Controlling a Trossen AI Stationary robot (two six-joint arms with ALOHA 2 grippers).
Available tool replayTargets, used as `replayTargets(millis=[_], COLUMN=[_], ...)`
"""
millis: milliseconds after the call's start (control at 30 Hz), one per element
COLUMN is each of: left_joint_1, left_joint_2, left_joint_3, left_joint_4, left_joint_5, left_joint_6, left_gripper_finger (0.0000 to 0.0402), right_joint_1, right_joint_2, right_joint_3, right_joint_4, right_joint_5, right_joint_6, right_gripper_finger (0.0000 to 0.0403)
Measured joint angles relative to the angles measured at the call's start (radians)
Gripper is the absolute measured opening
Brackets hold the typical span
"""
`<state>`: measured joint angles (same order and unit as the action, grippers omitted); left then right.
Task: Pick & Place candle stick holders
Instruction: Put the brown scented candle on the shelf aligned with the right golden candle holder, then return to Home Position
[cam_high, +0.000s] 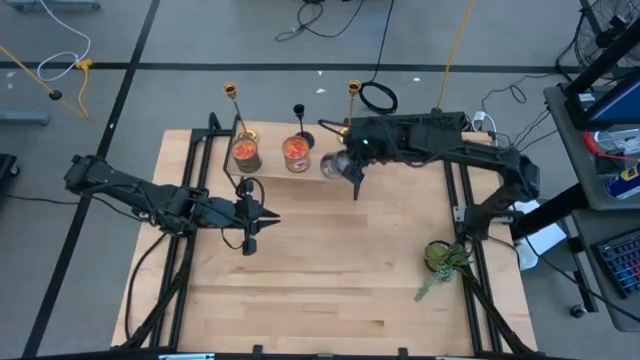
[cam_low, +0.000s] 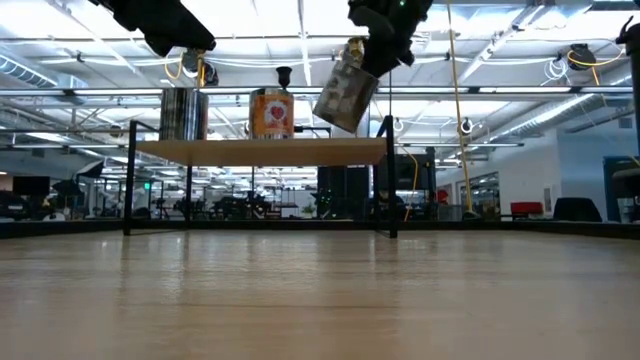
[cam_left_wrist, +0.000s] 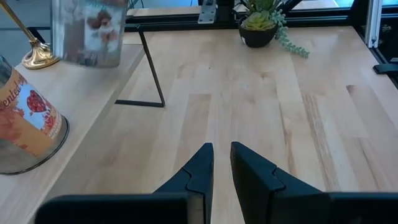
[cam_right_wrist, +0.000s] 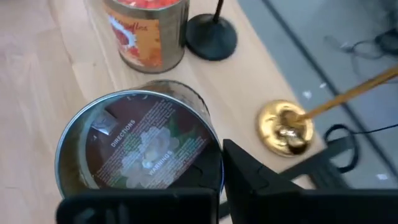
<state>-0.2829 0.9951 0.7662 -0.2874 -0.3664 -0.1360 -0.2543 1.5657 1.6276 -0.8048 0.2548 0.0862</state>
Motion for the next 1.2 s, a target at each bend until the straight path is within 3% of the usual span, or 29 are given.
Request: replayTargets(millis=[233, 733, 1200], left_joint_1=[0.000, 0.000, 0.000], left_joint_2=[0.000, 0.000, 0.000], left_joint_3=[0.000, 0.000, 0.000], left_joint_4=[0.000, -0.001, -0.001], left_joint_5=[0.000, 0.000, 0.000], left_joint_6=[0.005, 0.010, 0.002], left_gripper_finger=[0.0060, 0.0060, 0.0060], right_joint_1=[-0.094, -0.112, -0.115], right_joint_2=[0.022, 0.019, 0.021], right_joint_3=[0.000, 0.002, -0.005], right_joint_4=[-0.034, -0.068, 0.003], right_joint_5=[-0.094, -0.098, -0.095], right_joint_6=[0.008, -0.020, -0.036], right_gripper_finger=[0.0001, 0.0017, 0.0085])
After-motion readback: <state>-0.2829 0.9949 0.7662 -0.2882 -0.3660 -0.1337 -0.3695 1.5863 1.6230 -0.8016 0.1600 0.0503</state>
